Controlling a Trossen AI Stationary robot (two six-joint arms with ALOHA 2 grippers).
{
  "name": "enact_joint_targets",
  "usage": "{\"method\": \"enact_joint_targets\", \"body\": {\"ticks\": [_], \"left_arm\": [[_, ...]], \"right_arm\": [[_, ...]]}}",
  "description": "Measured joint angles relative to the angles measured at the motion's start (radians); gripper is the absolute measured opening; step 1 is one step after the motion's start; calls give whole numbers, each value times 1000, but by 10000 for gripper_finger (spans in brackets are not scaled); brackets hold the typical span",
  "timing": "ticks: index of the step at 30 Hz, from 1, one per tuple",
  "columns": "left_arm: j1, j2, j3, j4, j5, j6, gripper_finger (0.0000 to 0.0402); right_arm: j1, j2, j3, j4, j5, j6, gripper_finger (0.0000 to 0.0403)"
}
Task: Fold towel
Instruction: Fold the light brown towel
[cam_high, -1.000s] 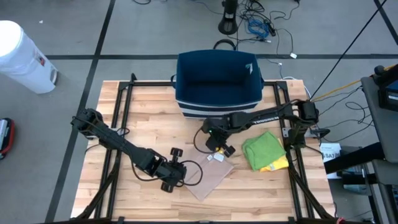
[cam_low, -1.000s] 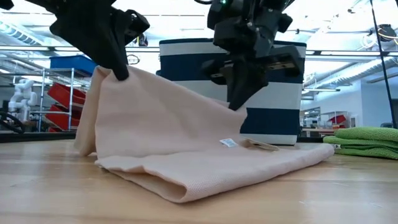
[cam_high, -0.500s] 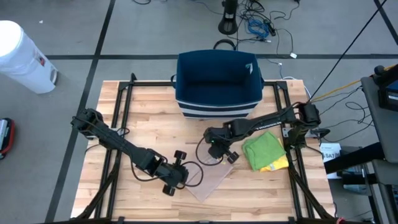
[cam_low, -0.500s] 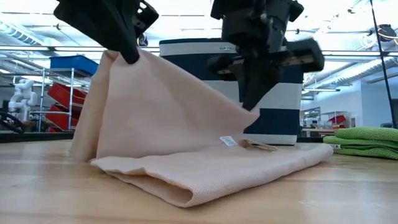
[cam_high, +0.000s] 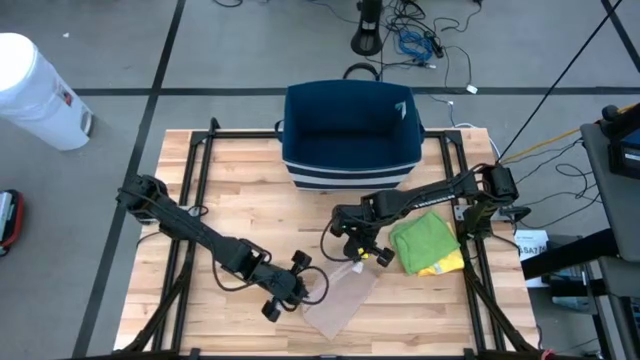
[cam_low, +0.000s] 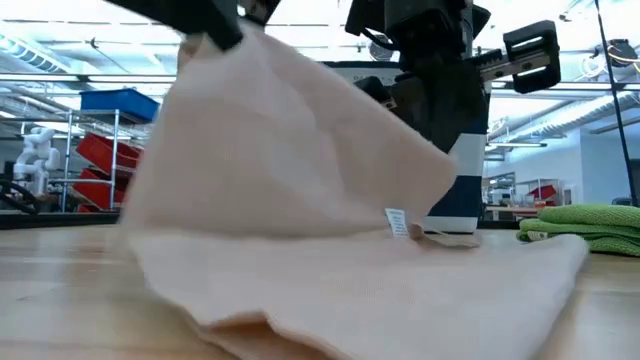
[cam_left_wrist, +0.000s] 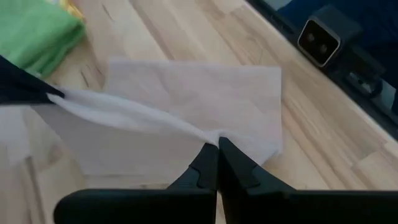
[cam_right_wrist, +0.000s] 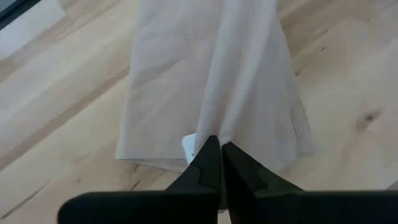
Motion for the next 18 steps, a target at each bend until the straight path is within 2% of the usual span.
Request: {"method": "enact_joint_targets", "body": {"ticks": [5,8,14,18], "left_arm": [[32,80,0,30,81,2,2],[42,121,0,46,88,4,2],[47,130,0,79,85,26,2],[47,130,0,132,103,46,2]], "right_arm": [[0,0,-18,0,-4,-8,0],[0,0,-32,4,-4,-5,0],[1,0,-72,7,-12,27,0],[7,0,-96,21,-63,54,0]]}}
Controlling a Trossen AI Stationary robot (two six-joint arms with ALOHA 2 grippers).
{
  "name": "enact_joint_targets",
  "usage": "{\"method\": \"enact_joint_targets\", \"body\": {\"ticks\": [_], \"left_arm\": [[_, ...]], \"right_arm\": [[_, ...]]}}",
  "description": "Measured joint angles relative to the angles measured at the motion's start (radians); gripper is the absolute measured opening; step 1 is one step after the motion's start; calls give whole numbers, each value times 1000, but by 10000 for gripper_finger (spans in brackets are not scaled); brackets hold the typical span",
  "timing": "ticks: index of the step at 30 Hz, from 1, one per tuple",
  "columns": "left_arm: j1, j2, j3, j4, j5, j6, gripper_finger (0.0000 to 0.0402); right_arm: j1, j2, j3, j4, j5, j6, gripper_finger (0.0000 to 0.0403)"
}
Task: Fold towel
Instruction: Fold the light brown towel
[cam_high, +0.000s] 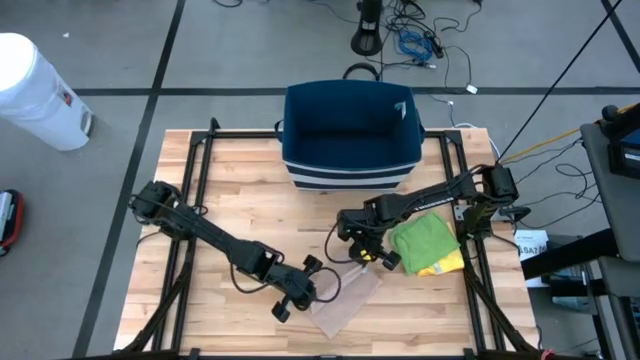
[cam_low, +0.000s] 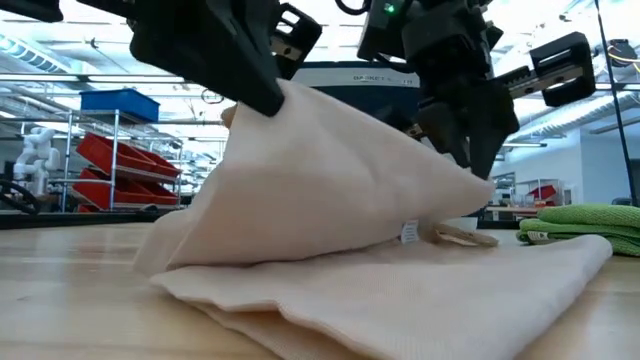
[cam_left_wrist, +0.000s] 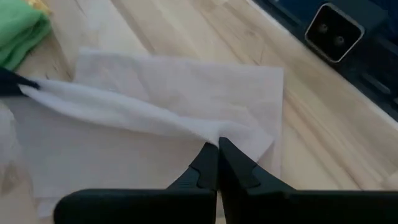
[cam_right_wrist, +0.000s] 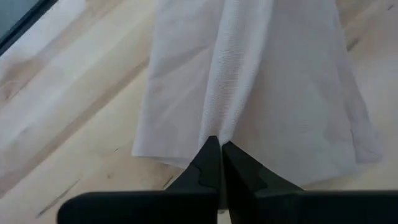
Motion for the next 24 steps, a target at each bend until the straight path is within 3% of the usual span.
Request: {"method": "enact_joint_targets", "body": {"ticks": [10,24], "left_arm": [[36,11,0,47,41,28,2],[38,83,-1,136,127,39,2]], "right_arm": [[26,0,-17,25,-37,47,35],[23,1,-17,-43,-98,168,153]]}}
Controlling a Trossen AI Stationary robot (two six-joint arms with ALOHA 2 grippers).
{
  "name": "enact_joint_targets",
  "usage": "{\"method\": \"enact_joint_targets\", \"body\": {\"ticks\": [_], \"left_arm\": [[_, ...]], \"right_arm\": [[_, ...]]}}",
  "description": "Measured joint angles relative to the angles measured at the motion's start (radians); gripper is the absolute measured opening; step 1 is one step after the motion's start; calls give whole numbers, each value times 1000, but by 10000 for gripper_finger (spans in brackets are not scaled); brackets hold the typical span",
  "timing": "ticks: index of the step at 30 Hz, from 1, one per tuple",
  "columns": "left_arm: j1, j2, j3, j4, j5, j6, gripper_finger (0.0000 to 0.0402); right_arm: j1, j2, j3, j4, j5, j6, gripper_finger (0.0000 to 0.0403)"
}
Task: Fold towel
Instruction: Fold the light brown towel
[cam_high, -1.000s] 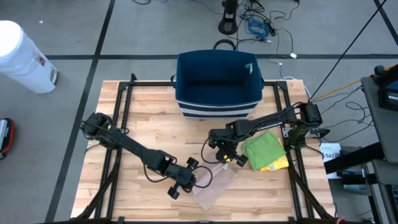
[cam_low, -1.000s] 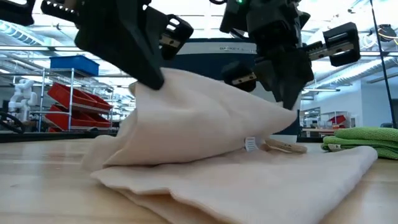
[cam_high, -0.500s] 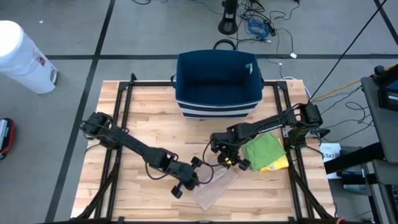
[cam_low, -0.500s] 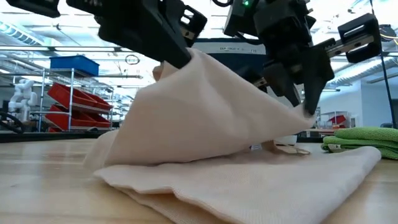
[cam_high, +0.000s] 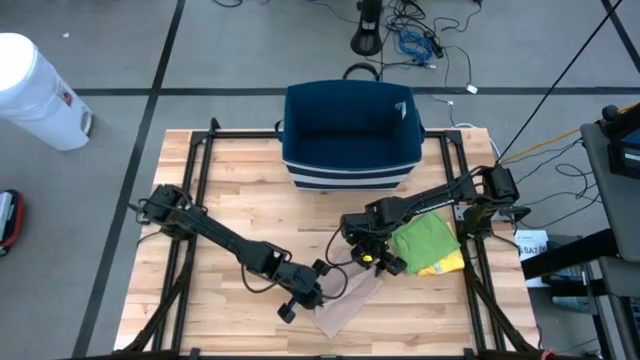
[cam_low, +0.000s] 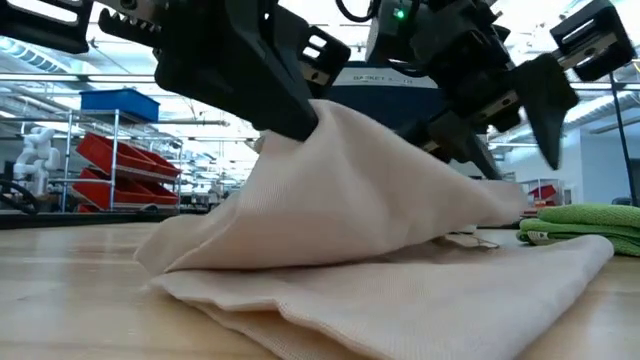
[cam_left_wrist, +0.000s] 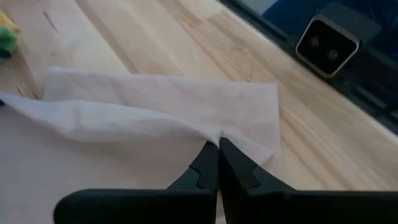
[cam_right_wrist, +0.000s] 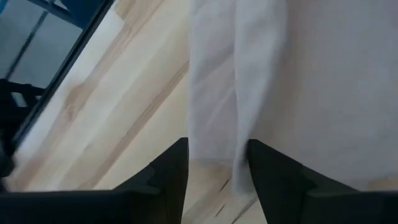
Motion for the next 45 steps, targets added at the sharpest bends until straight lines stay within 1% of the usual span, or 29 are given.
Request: {"method": "enact_joint_targets", "body": {"ticks": [5,13,16,22,24,27,31,40,45], "left_arm": [[0,3,0,19,9,3,3],[0,3,0,57,20,16,7],[0,3,0,57,21,17,35],[0,3,0,98,21,-15,114],[0,3,0,121,21,-28,133],[0,3,0,144,21,-35,150],[0,3,0,119,21,-56,153],[1,3,0,25,21,-101,153],[3,3,0,-15,21,-107,153]], "right_arm": [[0,0,0,-71,0,42,153],[0,0,0,-5,2,55,140],[-5,0,0,12,5,54,140],[-24,0,0,1,7,67,139],[-32,0,0,-16,9,70,139],[-40,0,0,-7,10,70,139],[-34,0,0,78,0,70,139],[30,1,0,256,-2,70,139],[69,40,1,320,-2,93,139]]}}
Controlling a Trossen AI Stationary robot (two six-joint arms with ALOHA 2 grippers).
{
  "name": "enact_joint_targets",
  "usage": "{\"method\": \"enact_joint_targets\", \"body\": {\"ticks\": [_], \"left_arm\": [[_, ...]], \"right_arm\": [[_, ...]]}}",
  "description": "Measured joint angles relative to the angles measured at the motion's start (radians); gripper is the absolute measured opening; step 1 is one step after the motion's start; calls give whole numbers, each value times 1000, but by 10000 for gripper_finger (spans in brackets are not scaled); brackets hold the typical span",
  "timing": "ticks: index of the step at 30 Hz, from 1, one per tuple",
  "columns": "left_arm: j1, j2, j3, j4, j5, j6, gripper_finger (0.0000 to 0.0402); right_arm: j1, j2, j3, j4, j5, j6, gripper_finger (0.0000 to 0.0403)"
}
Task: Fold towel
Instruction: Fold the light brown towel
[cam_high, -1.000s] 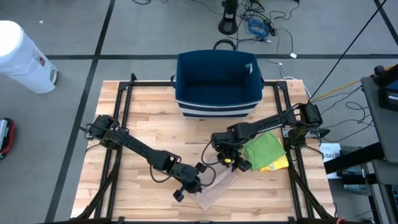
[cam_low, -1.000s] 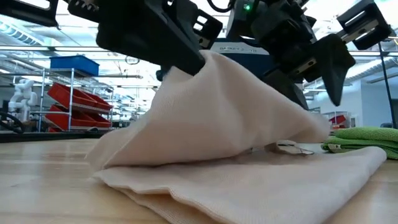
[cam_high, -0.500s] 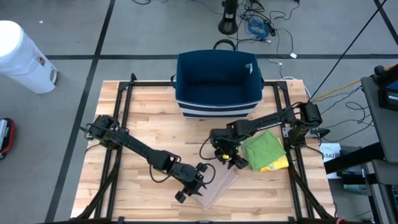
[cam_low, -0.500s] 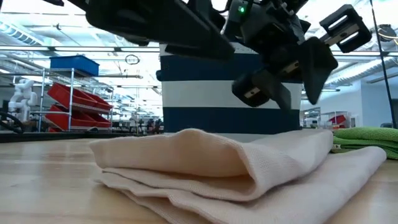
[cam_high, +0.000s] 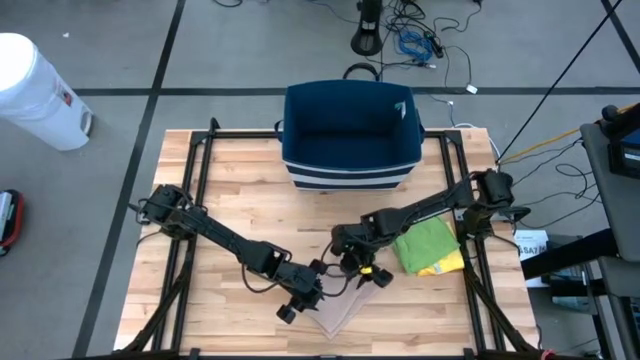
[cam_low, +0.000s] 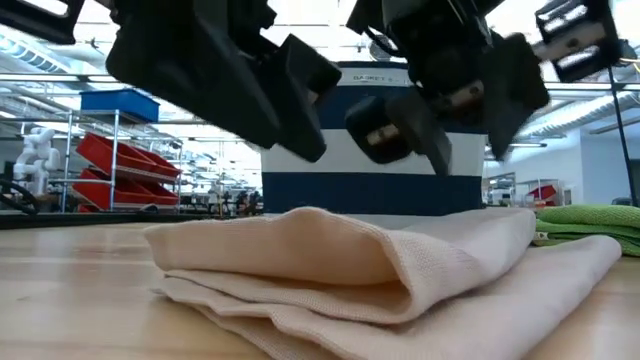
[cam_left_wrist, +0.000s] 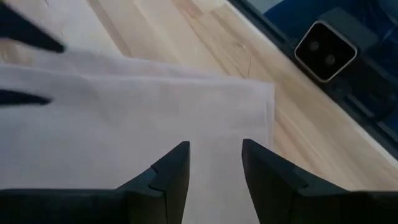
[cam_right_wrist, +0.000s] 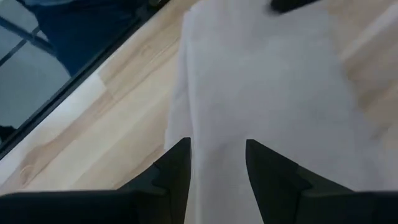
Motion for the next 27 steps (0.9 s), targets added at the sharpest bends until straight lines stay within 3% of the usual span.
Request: {"method": "enact_joint_targets", "body": {"ticks": [12,21,27], "left_arm": [[0,0,0,-61,-62,52,153],[14,-1,0,-158,-155,122,153],[21,-1,0,-349,-350,125,153]], "right_arm": [[68,150,0,104,30,-21,139],[30,155,4,100,292,-163,139],[-47,154,4,106,460,-113,139]]}}
